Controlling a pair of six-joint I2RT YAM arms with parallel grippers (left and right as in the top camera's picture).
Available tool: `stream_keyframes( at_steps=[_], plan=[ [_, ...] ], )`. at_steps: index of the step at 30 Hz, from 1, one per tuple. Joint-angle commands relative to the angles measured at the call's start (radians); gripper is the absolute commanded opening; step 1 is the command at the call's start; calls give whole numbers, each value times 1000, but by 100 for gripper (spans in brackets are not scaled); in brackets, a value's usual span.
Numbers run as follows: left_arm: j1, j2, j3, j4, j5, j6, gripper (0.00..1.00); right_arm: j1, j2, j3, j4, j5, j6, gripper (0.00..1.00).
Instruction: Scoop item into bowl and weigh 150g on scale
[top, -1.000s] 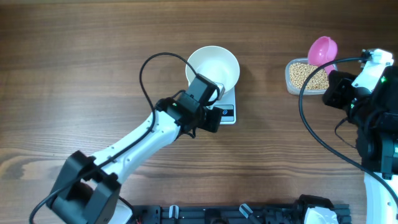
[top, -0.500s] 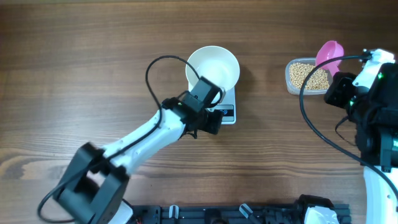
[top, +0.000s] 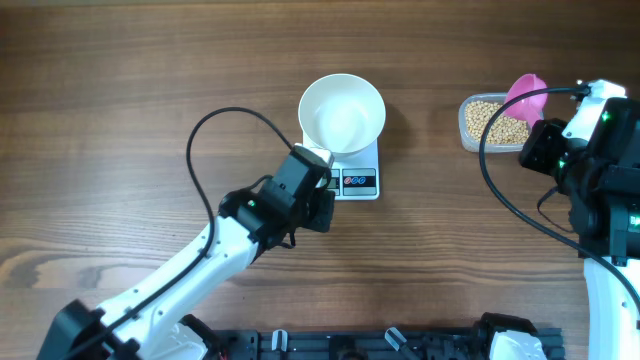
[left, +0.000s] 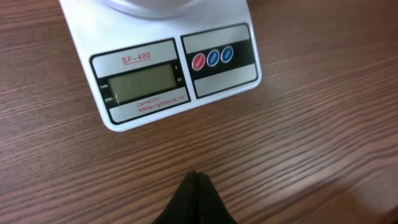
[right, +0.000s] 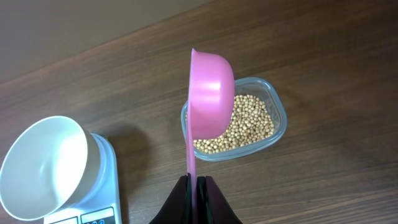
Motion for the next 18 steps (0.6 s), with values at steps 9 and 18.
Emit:
stream_keyframes(
  at_steps=[9,18],
  plan=[
    [12,-338,-222,297,13,-37,4,-2,8,16,11,18,-71,4],
    [12,-52,-216,619,11,-54,4,-2,8,16,6,13,-67,4]
  ],
)
